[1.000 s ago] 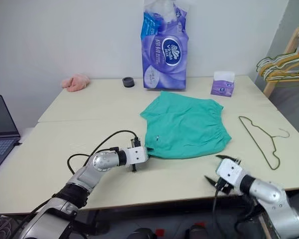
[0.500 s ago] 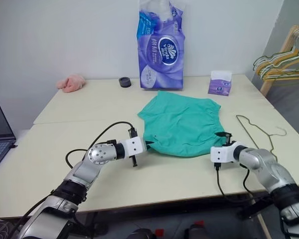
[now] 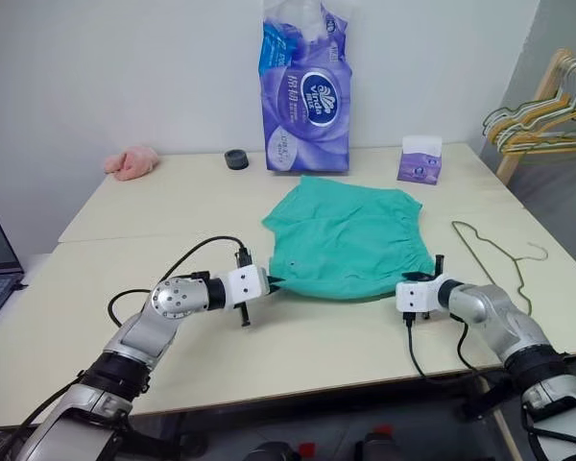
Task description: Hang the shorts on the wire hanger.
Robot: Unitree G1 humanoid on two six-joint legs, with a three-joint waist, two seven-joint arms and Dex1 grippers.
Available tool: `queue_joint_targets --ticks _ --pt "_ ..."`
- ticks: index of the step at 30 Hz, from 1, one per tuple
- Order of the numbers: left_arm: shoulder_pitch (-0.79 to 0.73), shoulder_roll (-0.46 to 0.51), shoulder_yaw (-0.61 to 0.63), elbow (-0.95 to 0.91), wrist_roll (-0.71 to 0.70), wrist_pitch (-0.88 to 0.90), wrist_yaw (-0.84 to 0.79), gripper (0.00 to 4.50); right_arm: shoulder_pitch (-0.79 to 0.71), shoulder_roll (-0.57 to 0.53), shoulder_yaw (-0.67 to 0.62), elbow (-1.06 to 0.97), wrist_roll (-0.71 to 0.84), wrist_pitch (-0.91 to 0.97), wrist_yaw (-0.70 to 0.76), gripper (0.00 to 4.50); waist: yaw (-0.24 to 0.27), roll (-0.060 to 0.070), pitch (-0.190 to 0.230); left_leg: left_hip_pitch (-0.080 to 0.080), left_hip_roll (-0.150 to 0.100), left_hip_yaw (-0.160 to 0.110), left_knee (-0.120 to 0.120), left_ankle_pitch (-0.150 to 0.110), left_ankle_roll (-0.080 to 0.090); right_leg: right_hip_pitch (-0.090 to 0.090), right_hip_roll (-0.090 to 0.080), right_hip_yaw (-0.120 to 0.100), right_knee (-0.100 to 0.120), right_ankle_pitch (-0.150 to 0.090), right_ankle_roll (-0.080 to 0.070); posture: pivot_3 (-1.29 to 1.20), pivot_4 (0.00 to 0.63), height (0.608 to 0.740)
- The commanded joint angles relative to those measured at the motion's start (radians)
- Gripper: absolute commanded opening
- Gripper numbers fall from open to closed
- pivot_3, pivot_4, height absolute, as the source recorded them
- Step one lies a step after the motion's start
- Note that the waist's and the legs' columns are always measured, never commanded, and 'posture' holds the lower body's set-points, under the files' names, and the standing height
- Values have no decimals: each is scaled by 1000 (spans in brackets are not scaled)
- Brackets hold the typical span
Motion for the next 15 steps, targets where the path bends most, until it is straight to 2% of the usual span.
queue_joint_targets --ticks 1,7,15 --pt "10 39 9 -79 -51 36 -91 0 25 -20 -40 -119 59 31 75 15 0 0 0 0 0 0 0 0 0 0 0 0 0 0 0 -52 10 740" --pt "152 233 -19 -369 -238 276 -426 0 207 -114 -87 -425 226 136 289 15 -5 1 1 0 1 1 0 -1 2 0 0 0 0 -2 4 -65 12 740" --pt "278 361 -16 -615 -370 494 -536 0 369 -260 -172 -594 386 193 456 15 -2 2 1 1 1 3 2 -3 5 2 0 1 0 -3 7 -86 13 740"
